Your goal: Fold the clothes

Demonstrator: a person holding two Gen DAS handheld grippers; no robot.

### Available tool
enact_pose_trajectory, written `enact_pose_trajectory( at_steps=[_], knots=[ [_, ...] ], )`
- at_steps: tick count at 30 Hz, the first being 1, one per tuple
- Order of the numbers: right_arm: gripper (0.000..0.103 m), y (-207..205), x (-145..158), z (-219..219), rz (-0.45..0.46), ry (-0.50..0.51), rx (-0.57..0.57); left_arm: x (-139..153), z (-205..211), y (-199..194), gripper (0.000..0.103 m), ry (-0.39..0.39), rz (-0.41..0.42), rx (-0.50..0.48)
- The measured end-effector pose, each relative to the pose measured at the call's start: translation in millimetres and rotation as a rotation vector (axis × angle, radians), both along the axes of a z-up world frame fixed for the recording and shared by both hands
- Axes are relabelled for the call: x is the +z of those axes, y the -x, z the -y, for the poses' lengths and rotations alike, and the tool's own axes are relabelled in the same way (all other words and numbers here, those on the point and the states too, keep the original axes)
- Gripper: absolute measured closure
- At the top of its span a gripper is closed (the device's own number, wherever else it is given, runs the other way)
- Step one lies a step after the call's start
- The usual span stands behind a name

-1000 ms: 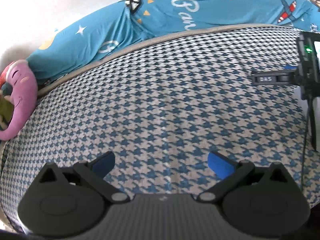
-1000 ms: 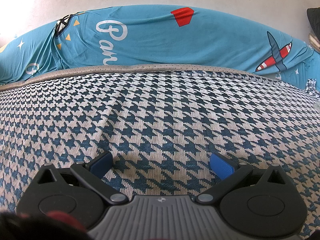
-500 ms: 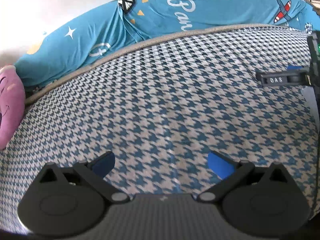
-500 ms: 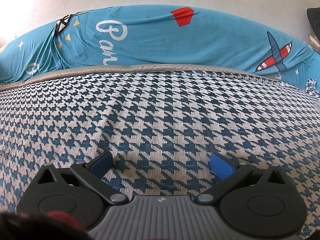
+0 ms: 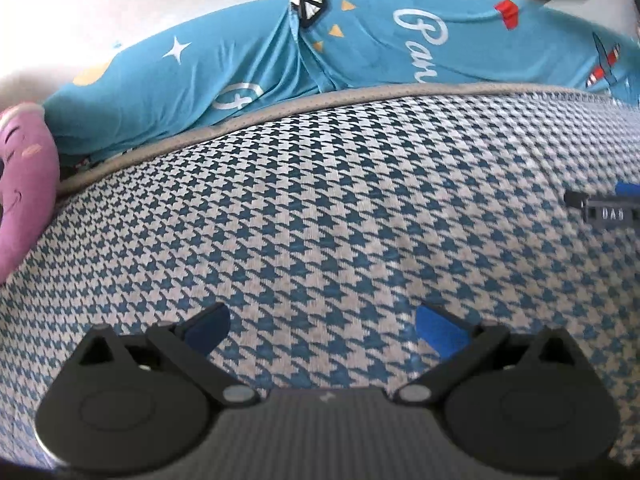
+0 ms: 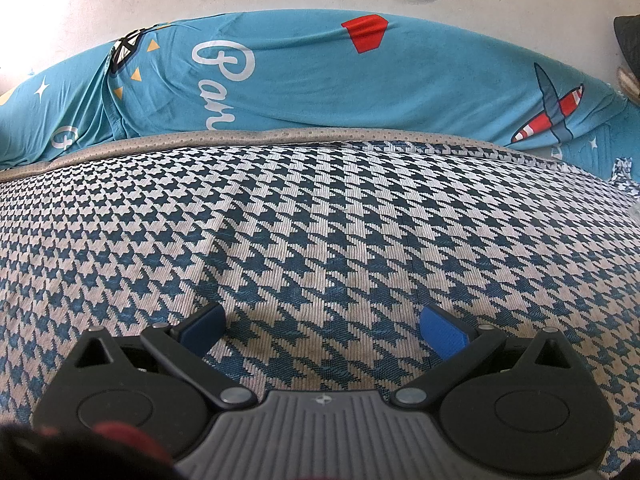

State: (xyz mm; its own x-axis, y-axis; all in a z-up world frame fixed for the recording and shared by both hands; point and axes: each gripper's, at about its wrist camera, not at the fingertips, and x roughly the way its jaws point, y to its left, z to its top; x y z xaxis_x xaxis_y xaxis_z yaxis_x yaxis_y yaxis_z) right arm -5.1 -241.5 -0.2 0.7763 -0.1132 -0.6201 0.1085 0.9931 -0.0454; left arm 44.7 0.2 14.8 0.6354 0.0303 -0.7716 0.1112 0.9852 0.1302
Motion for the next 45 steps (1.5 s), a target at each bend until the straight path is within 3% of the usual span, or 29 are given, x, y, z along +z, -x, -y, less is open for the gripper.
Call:
enact_pose_trajectory(
  at_steps=[5,13,26,30,37,45],
  knots=[
    [0.0,-0.1,0.3,0.0,0.0,0.0,0.0,4.9,-1.9,-2.5,0.0,0.041,-0.003,0.012],
    [0.0,0.1,-2.2,-1.7,0.0,0.001,0.0,-8.4,12.1,-4.4,0.0,-0.023,-0.034,-0.004],
    [0.0,-1.4,-2.4,2.1,-0.001,0.002,0.0,-19.7,16.3,-6.5,0.0,-0.004,-0.09,-0.019],
    [0.0,-1.1,-1.8,-1.3,0.0,0.002,0.0,-19.8,17.7,-7.9,0.0,-0.013,-0.08,-0.019],
    [0.0,-1.1,-1.1,-0.6,0.0,0.001,0.0,-21.8,7.4,-19.0,0.0,-0.041,-0.067,0.074],
    [0.0,-0.6,-0.6,0.1,0.0,0.001,0.0,-15.4,6.4,-14.4,0.0,-0.07,-0.023,0.07]
  ],
)
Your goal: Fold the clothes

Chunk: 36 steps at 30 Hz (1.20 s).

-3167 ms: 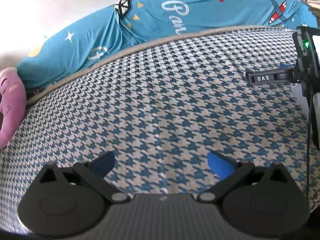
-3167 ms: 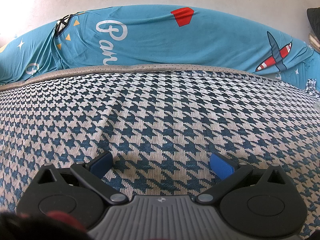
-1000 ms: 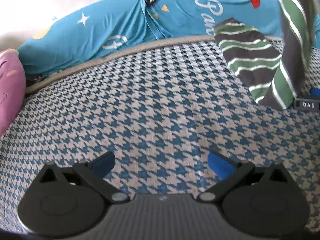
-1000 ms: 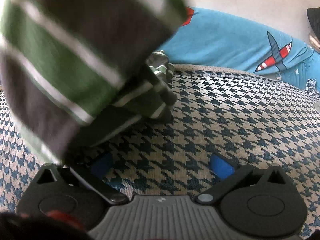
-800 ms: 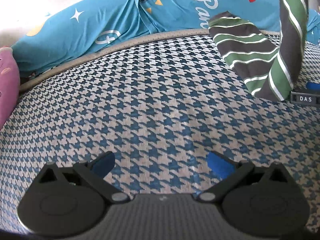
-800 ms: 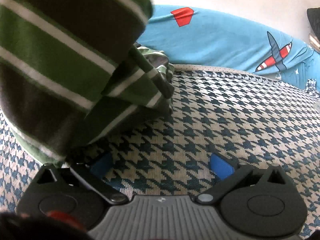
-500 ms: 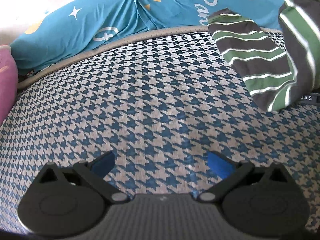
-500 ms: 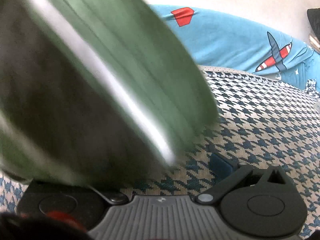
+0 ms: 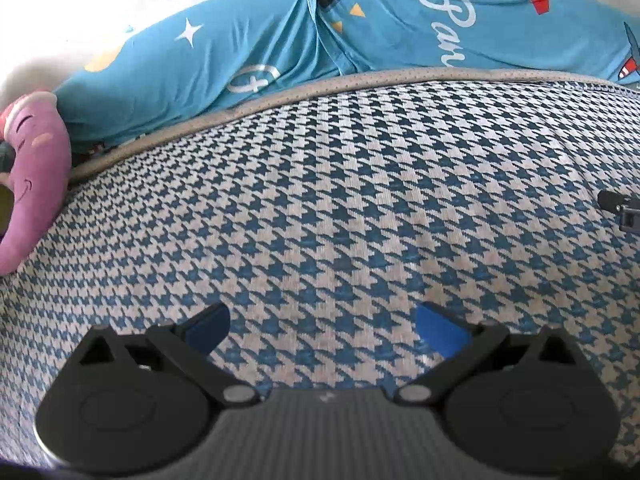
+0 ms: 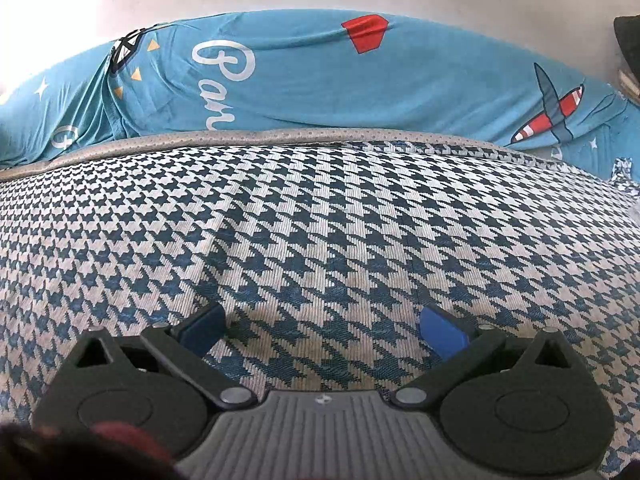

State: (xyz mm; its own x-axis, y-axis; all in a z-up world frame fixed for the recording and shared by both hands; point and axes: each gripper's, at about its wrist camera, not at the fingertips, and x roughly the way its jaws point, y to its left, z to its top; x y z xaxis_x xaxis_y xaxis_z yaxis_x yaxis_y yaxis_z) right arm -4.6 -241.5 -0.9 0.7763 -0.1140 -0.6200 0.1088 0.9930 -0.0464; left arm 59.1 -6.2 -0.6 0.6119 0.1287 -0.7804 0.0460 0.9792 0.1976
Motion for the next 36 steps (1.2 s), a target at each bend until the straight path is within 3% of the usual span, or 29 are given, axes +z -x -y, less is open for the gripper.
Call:
enact_pose_trajectory(
  at_steps=[15,23,31,36],
  knots=[
    [0.0,2.0,-1.2,0.1,0.0,0.0,0.0,5.0,-17.3,-0.8,0.0,0.018,0.003,-0.009],
    [0.0,0.4,-0.6,-0.6,-0.001,0.002,0.0,4.5,-27.6,-5.7,0.0,0.024,0.002,0.045],
    [0.0,0.3,-0.2,-0.4,-0.001,0.0,0.0,-6.1,-23.2,-5.9,0.0,0.015,-0.049,0.013],
    [0.0,0.3,0.0,-0.5,-0.001,0.0,0.0,-9.6,-23.9,-5.8,0.0,0.06,-0.084,-0.01]
  ],
)
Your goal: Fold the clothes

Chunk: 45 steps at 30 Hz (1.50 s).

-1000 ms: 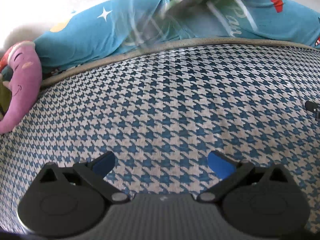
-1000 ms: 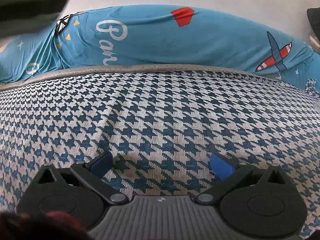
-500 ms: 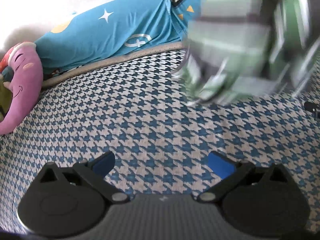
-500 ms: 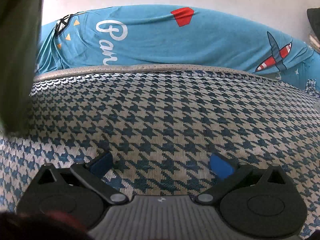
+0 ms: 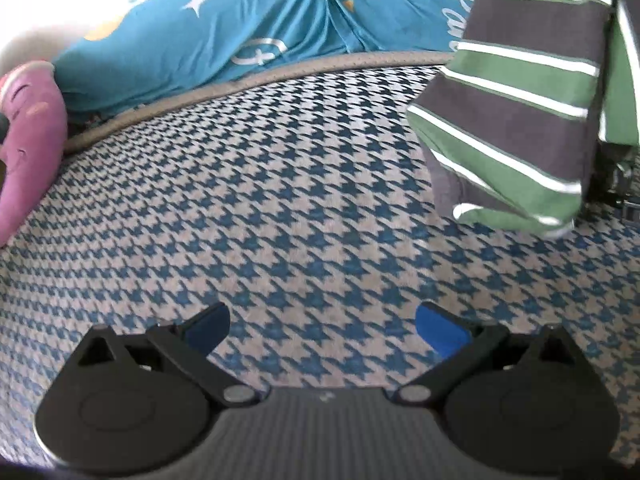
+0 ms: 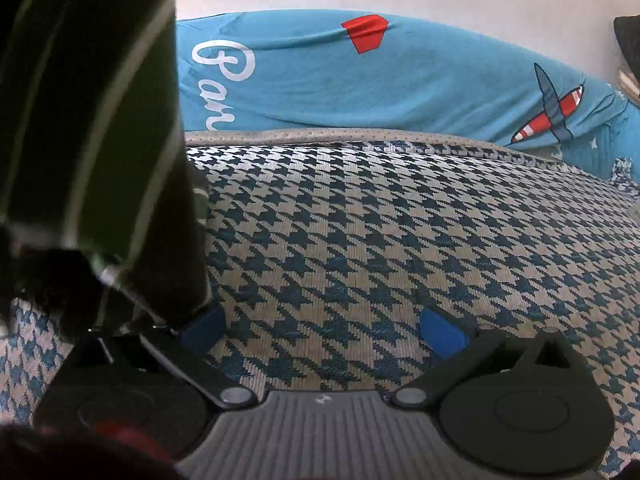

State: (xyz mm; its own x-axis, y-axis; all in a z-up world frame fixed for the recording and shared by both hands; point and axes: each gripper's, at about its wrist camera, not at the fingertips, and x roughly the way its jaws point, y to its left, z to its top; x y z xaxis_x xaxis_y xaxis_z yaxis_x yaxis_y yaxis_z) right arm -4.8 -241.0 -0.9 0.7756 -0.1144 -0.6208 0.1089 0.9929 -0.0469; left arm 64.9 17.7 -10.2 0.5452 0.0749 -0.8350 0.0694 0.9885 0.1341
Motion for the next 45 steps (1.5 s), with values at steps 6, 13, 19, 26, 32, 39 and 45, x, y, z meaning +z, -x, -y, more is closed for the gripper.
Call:
enact_pose_trajectory(
  at_steps=[6,13,19,26,32,39,45],
  knots=[
    [0.0,-0.2,0.2,-0.3,0.0,0.0,0.0,0.2,7.5,4.3,0.0,-0.006,-0.006,-0.022],
    [0.0,-0.4,0.5,-0.2,0.0,0.0,0.0,-0.3,10.0,4.8,0.0,-0.022,-0.005,-0.036],
    [0.0,0.4,0.6,0.5,0.0,-0.001,0.0,0.2,8.0,3.3,0.0,-0.026,-0.01,-0.031],
    [0.0,0.2,0.3,-0.1,-0.002,0.001,0.0,-1.2,2.3,2.5,0.0,-0.036,-0.011,-0.021],
    [0.0,-0.2,0.2,0.2,-0.002,0.001,0.0,0.5,2.3,4.9,0.0,-0.041,-0.003,-0.028],
    [0.0,0.4,0.2,-0.1,-0.004,0.001,0.0,1.6,-4.8,5.5,0.0,-0.026,-0.012,-0.007],
    [0.0,0.3,0.3,-0.2,-0.004,0.002,0.0,5.9,-14.5,3.9,0.0,-0.011,-0.009,0.028]
  ],
)
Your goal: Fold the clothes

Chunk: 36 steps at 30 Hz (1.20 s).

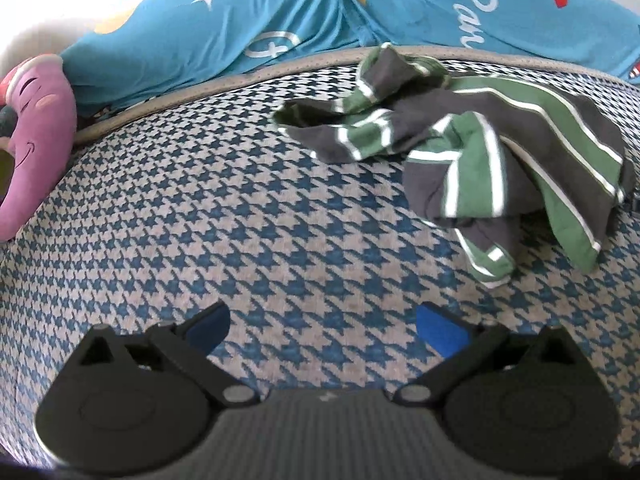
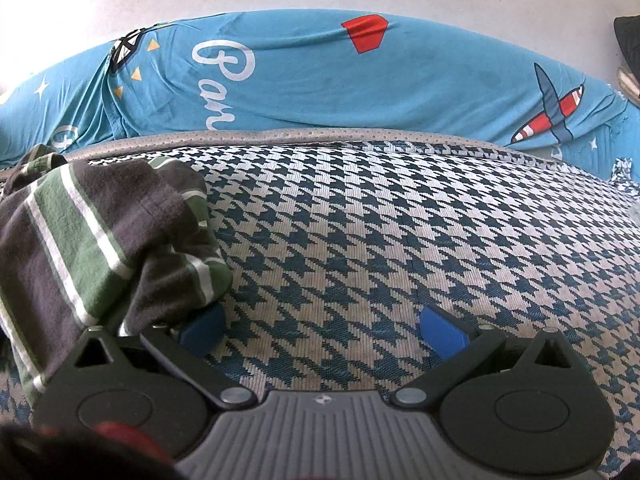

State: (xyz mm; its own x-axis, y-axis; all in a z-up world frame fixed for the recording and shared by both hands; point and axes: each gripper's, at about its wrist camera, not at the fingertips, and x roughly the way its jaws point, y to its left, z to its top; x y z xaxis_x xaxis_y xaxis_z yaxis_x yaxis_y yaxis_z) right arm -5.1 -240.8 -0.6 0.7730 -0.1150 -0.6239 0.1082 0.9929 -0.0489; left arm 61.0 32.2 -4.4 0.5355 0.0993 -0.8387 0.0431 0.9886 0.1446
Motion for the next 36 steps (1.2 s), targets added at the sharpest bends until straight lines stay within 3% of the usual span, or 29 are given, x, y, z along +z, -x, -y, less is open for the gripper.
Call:
enact_pose_trajectory(
  at_steps=[10,21,28,36],
  knots=[
    [0.0,0.6,-0.1,-0.5,0.0,0.002,0.0,-2.4,-3.2,-5.1,0.0,0.026,-0.028,0.025],
    [0.0,0.4,1.7,1.1,-0.01,0.0,-0.006,-1.6,-53.4,17.6,0.0,0.03,-0.037,-0.175],
    [0.0,11.1,8.1,-11.6,-0.089,0.001,-0.089,-2.6,-74.4,25.9,0.0,0.036,-0.032,-0.228],
    [0.0,26.0,17.2,-33.4,-0.211,0.005,-0.205,3.2,-71.0,40.5,0.0,0.039,-0.011,-0.233]
  ],
)
